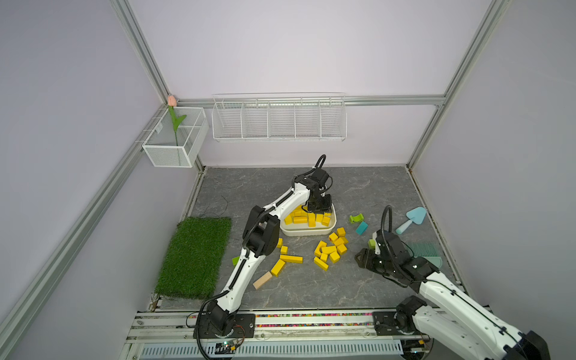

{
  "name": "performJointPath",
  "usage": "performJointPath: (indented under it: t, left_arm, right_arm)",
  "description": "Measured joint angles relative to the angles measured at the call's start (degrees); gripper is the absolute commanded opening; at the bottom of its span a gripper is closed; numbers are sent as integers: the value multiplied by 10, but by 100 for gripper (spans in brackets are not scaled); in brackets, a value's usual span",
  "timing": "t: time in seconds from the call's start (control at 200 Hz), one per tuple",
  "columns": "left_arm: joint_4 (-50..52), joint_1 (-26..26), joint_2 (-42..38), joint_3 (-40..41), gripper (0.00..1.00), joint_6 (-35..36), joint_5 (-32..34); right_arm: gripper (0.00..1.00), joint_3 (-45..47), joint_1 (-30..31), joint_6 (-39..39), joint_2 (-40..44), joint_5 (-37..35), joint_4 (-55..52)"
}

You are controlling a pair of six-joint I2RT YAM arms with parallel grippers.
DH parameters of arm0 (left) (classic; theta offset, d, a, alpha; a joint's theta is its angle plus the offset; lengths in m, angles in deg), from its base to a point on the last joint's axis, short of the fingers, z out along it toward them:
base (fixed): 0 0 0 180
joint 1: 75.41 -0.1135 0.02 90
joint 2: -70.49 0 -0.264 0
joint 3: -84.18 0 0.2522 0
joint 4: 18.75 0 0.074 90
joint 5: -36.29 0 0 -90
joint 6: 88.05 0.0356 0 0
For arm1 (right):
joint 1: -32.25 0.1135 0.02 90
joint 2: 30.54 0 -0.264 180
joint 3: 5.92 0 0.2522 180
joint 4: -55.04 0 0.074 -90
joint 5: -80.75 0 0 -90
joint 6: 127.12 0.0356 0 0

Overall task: Pick out the yellow building blocks
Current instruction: Place the building block in the storage box.

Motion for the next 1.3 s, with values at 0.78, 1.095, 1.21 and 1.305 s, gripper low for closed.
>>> performJointPath:
  t: [0.78, 1.095, 1.21, 1.305]
  left_arm:
    - [6, 1, -5, -16, 46, 0, 42]
    - [-57, 1, -193, 119, 40, -7, 60]
    - [-110, 1, -303, 227, 39, -11, 70]
    - [-159, 1, -391, 336, 39, -12, 76]
  right_arm:
    - [66, 2, -4, 0, 3, 8, 0]
    - [66, 2, -7, 0, 5, 8, 0]
    - [66, 2, -7, 0, 4, 9, 0]
    - [66, 2, -7, 0, 3, 9, 0]
